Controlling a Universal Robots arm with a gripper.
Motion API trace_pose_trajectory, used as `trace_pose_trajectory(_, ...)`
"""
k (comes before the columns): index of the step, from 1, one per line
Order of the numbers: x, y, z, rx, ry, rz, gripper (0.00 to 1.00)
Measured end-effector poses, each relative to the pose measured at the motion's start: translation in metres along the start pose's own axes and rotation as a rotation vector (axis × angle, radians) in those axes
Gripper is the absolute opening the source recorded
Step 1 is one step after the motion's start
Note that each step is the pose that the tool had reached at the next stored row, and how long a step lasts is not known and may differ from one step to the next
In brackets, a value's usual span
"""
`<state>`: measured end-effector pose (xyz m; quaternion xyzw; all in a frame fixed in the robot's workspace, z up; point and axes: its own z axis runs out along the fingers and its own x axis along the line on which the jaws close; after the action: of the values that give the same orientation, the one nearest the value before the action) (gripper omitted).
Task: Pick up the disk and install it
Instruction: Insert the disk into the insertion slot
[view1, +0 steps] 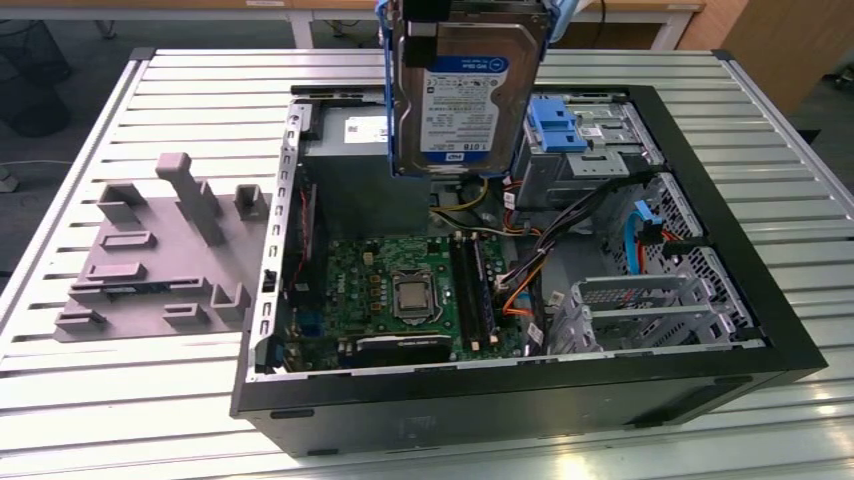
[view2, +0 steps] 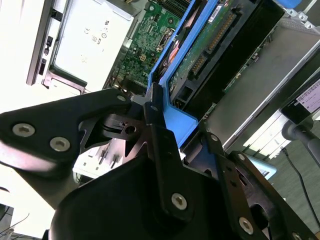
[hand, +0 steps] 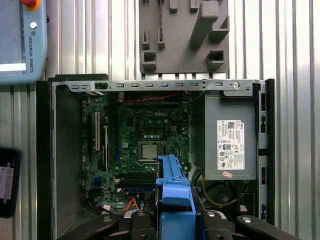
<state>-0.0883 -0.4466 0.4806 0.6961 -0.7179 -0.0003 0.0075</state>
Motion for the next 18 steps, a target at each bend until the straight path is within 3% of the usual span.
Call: trace_pose_trajectory(18,0.0199,-0.0006,0.0003,0.0,0.0,0.0,0.36)
